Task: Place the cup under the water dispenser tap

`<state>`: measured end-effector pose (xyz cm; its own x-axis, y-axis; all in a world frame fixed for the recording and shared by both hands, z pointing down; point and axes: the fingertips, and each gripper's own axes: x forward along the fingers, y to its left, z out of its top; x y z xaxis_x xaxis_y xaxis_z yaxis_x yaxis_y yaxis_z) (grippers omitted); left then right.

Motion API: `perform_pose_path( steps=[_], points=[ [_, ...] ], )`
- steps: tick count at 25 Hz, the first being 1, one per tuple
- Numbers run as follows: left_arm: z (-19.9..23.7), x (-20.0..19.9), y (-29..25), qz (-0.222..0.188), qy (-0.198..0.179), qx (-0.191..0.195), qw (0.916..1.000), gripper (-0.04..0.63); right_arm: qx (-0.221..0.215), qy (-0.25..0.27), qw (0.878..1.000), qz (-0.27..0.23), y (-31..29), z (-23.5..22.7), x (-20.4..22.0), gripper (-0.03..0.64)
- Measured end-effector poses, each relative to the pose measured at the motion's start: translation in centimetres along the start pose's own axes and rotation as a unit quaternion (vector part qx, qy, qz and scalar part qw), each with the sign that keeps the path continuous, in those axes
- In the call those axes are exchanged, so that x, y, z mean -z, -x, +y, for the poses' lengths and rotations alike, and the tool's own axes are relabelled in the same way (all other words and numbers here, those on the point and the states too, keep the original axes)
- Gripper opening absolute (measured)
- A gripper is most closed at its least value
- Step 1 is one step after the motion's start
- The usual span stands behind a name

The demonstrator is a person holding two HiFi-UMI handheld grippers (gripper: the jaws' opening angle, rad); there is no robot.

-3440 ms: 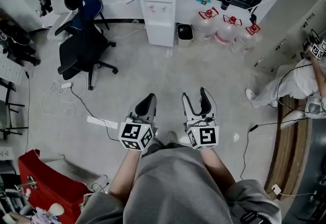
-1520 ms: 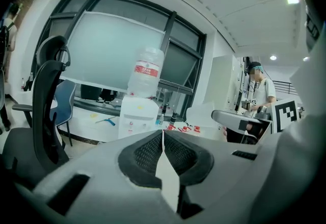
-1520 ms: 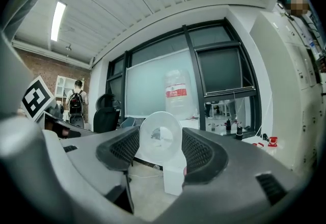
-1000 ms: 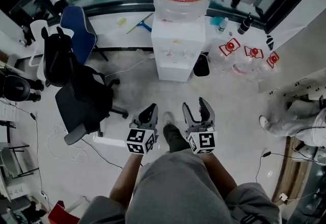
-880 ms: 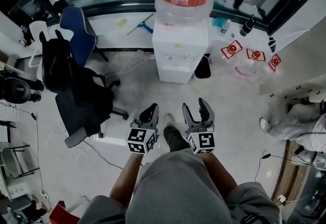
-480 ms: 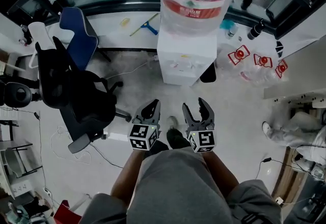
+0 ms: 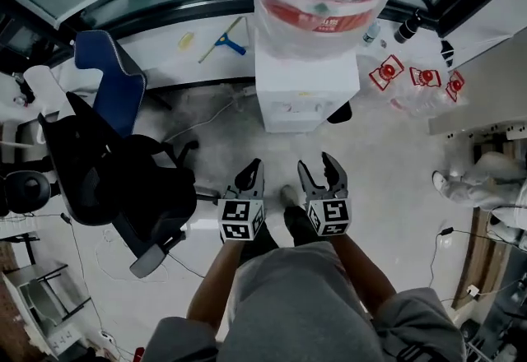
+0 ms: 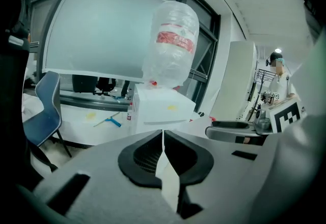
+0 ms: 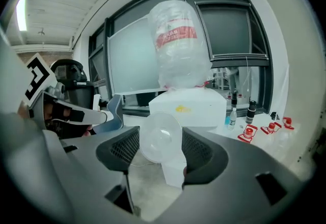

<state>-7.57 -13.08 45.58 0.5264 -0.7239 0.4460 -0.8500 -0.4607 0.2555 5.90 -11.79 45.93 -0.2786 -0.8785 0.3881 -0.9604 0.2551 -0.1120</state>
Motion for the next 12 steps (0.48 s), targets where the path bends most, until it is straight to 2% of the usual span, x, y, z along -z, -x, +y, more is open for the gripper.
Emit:
perform_pose_path(
  steps=[4, 9, 12],
  points=[
    [3.0, 1.9, -1.2, 0.014, 0.010, 0.015, 0.9997, 0.012, 0.044, -0.015, 0.999, 0.022, -2.1, 0.6, 2.0, 0.258],
    [6.1, 3.6, -2.2, 0.028, -0.021, 0.044, 0.9984, 0.012, 0.082, -0.035, 0.995, 0.051, -4.7, 2.0, 4.5, 0.258],
    [8.2, 4.8, -3.7, 0.033, -0.018, 0.047, 0.9982, 0.011, 0.096, -0.037, 0.994, 0.044, -6.5, 2.1, 5.4, 0.258]
  ],
)
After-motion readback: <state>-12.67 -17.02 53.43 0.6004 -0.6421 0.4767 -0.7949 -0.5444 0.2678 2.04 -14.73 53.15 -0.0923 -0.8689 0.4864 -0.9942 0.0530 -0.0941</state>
